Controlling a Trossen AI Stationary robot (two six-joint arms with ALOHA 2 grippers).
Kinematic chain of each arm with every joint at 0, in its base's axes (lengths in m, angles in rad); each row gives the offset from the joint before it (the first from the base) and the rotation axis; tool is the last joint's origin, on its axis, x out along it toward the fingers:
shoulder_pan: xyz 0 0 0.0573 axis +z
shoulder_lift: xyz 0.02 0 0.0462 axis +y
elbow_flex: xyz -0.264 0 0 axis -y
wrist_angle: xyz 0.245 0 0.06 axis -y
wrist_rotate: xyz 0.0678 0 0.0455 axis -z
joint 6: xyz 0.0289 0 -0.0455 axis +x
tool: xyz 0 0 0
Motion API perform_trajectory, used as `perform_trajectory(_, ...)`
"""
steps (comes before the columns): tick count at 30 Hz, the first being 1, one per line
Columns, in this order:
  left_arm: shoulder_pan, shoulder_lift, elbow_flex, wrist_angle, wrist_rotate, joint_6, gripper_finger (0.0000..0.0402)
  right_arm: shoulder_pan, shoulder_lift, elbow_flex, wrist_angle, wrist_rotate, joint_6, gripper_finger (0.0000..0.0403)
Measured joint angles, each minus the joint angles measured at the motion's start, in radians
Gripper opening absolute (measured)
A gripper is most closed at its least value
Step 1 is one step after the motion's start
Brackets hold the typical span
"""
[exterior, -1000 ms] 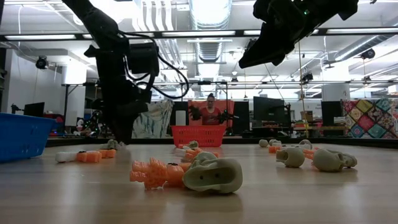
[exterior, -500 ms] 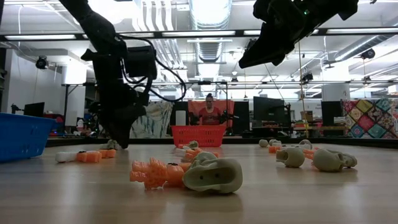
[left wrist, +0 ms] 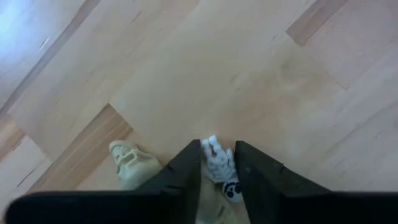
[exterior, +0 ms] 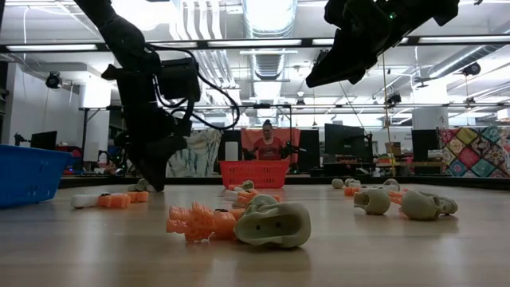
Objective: Sort Halloween decoration
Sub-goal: Put the white skeleton toy into the blue bin
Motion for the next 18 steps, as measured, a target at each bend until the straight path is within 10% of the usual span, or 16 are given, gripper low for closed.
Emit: perform_trajectory(18, 0.000, -0.009, 0.005, 0.037, 0.001, 0.035, 0.0003, 0.000, 0.000, 0.000, 0.000, 0.000, 0.000, 0.0063)
